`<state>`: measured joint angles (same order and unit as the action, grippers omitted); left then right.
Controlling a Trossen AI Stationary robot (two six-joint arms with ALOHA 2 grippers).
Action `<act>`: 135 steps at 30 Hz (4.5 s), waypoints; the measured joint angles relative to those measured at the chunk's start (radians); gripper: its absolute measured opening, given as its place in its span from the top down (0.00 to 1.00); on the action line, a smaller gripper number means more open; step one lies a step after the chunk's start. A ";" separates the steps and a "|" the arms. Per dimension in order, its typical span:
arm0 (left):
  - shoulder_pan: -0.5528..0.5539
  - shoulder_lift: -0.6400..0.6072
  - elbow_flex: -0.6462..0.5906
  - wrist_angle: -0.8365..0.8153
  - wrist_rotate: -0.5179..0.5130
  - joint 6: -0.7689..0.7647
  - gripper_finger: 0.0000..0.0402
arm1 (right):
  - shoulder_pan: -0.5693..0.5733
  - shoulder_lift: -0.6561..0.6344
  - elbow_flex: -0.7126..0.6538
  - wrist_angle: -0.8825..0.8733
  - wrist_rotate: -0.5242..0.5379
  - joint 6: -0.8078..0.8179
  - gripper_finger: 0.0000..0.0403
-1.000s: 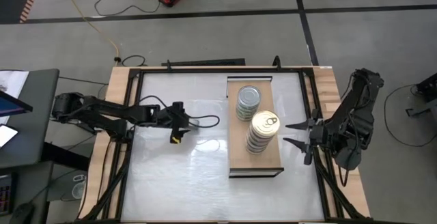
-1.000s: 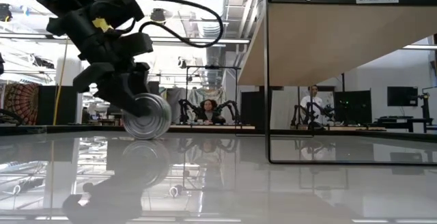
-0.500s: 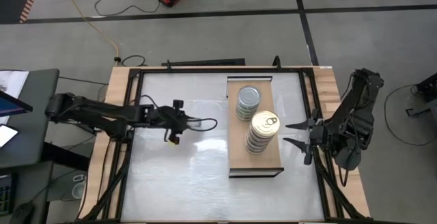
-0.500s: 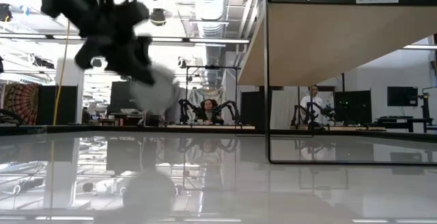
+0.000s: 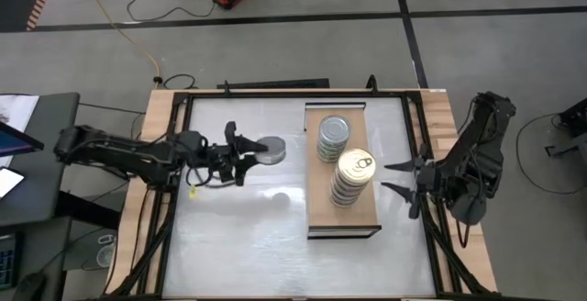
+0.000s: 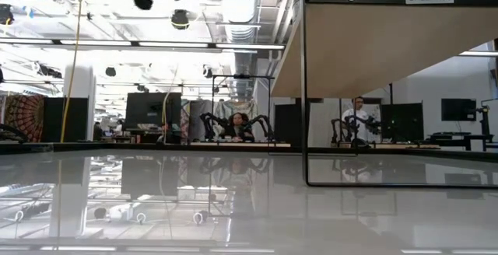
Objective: Stack canned seafood by type on shelf
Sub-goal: Stack the green tuna can on top of the green tuna can
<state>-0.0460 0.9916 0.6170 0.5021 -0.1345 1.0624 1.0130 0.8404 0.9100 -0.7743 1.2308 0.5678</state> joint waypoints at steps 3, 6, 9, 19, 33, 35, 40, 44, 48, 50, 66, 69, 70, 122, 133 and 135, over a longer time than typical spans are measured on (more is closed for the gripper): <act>0.006 0.050 0.000 0.123 0.019 0.164 0.65 | -0.010 0.000 0.000 0.005 0.000 0.000 0.44; 0.019 0.105 0.010 0.178 0.034 0.293 0.64 | -0.023 0.000 0.000 0.009 0.001 0.000 0.44; 0.033 0.165 0.032 0.227 0.050 0.434 0.65 | -0.042 0.000 0.000 0.023 0.001 0.000 0.44; 0.100 0.330 0.203 0.310 0.087 0.552 0.66 | -0.093 0.000 0.000 0.055 0.002 0.000 0.44; 0.288 0.478 0.616 -0.304 0.363 0.495 0.66 | -0.094 0.000 0.000 0.065 0.006 -0.001 0.44; 0.298 0.481 0.640 -0.330 0.392 0.497 0.65 | -0.094 0.000 0.000 0.065 0.007 -0.001 0.44; 0.302 0.481 0.646 -0.330 0.484 0.573 0.65 | -0.094 0.000 0.000 0.065 0.007 -0.001 0.44; 0.318 0.482 0.646 -0.324 0.551 0.605 0.65 | -0.094 0.000 0.000 0.065 0.008 -0.001 0.44; 0.356 0.483 0.646 -0.312 0.624 0.596 0.65 | -0.096 0.000 0.000 0.068 0.021 -0.015 0.44; 0.375 0.483 0.646 -0.302 0.666 0.589 0.65 | -0.102 0.000 0.000 0.081 0.025 -0.036 0.44; 0.383 0.635 0.724 -0.206 0.657 0.540 0.65 | -0.151 0.005 0.000 0.132 0.025 -0.105 0.44; 0.380 0.634 0.732 -0.198 0.677 0.522 0.65 | -0.150 0.005 0.000 0.131 0.024 -0.106 0.44; 0.379 0.633 0.732 -0.200 0.681 0.522 0.65 | -0.150 0.005 0.000 0.131 0.024 -0.106 0.44; 0.337 0.679 0.732 -0.137 0.580 0.556 0.59 | -0.491 -0.117 0.201 0.285 -0.194 -0.739 0.52; 0.337 0.679 0.732 -0.136 0.570 0.557 0.59 | -0.972 0.030 0.339 0.251 -0.733 -0.741 0.52; 0.337 0.679 0.732 -0.136 0.570 0.557 0.59 | -1.029 0.068 0.357 0.229 -0.815 -0.728 0.52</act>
<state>0.2909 1.6707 1.3487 0.3656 0.4351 1.6195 -0.0156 0.9081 1.2669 -0.5450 0.4160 -0.1600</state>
